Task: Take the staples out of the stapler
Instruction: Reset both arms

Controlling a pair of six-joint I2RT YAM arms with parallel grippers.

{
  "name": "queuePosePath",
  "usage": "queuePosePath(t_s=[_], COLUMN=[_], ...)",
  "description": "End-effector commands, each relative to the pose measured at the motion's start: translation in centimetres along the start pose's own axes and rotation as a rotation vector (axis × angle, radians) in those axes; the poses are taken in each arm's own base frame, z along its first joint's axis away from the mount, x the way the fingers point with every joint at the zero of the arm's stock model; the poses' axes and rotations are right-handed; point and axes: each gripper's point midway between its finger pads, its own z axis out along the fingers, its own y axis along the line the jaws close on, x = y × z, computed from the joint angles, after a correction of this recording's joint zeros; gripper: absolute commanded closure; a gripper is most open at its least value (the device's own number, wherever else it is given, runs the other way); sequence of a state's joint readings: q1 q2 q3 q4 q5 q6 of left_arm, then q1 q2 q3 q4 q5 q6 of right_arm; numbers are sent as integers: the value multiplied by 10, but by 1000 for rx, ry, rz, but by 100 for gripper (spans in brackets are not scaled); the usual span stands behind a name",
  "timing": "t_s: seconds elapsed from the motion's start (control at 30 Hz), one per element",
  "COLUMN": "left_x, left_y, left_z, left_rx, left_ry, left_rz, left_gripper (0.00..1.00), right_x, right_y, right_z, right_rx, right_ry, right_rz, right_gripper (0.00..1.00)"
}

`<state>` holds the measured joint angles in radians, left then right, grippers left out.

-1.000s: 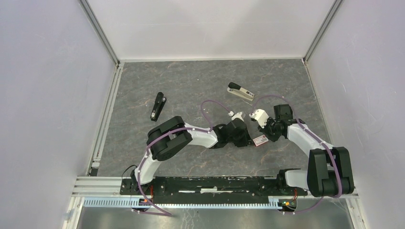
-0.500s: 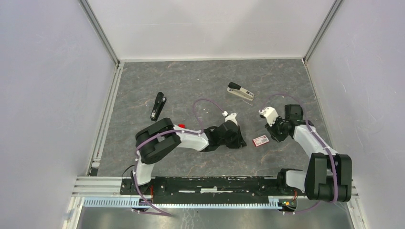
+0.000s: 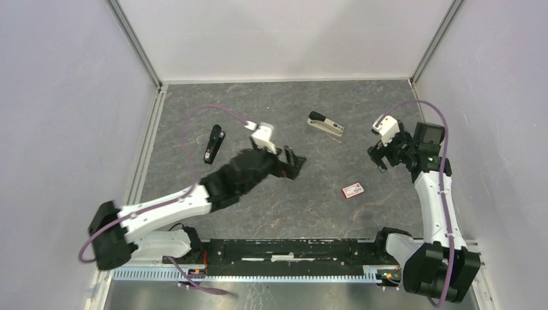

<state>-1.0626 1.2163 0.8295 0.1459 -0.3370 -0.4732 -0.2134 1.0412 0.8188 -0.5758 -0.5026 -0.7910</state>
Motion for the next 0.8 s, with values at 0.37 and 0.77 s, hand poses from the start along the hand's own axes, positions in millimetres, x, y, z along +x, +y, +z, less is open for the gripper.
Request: queuePosePath(t_s=[0.37,0.77], left_x=[-130,-176], left_y=[96,105], left_z=[-125,-149], left_rx=[-162,-130], left_ry=[-210,-227], left_rz=[32,-79], left_gripper=[0,0], right_x=[-170,-214], right_y=[-37,-13], right_z=[-100,-141], right_rx=[103,2], right_ry=[-521,-667], right_rz=[29,38], right_gripper=[2,2])
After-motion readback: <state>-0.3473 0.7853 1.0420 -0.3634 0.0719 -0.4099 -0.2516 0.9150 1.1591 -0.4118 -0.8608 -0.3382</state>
